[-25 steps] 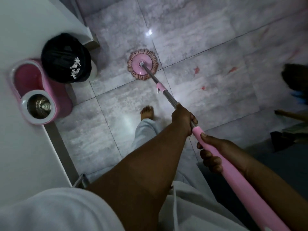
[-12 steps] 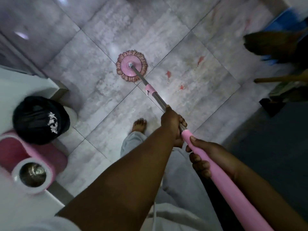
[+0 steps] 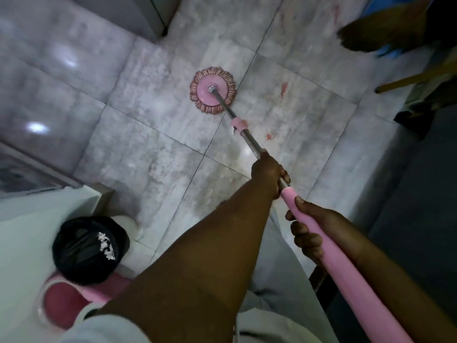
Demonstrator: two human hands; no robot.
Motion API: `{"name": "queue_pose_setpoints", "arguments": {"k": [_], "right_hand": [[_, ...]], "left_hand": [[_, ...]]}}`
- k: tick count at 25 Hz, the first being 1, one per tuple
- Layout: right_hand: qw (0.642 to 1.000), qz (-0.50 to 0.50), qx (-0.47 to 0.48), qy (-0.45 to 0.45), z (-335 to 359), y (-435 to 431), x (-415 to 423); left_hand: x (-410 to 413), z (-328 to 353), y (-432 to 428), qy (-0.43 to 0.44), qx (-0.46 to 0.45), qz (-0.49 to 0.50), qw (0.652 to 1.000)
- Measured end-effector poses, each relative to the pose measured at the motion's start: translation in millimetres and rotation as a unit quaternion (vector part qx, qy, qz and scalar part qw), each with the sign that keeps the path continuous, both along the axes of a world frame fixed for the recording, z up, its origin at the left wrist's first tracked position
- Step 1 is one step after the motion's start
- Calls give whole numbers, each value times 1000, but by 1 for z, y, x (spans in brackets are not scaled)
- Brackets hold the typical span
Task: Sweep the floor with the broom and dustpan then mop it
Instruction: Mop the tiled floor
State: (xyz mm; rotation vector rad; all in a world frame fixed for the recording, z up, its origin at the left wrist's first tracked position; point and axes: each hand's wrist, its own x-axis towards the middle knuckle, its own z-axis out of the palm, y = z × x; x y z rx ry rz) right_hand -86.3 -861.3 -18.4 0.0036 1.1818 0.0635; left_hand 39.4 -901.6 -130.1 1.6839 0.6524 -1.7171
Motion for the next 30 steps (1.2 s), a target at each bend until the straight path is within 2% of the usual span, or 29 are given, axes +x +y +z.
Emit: {"name": "queue_pose_setpoints", "arguments": {"k": [7, 14, 22, 25, 30], "right_hand": [[997, -82, 0, -12, -21, -85, -17], [986, -161, -14, -33, -50, -191, -19], [968, -238, -72, -17, -98, -322, 31], [958, -277, -72, -23, -119, -368, 65], [947, -308, -77, -41, -136, -393, 95]], "left_hand": [[-20, -14, -107, -40, -7, -106, 994], [-32, -40, -234, -42, -34, -174, 983], [-1, -78, -393, -64, -100, -275, 954], [26, -93, -446, -54, -102, -276, 954], [46, -109, -477, -65, -117, -307, 942]]}}
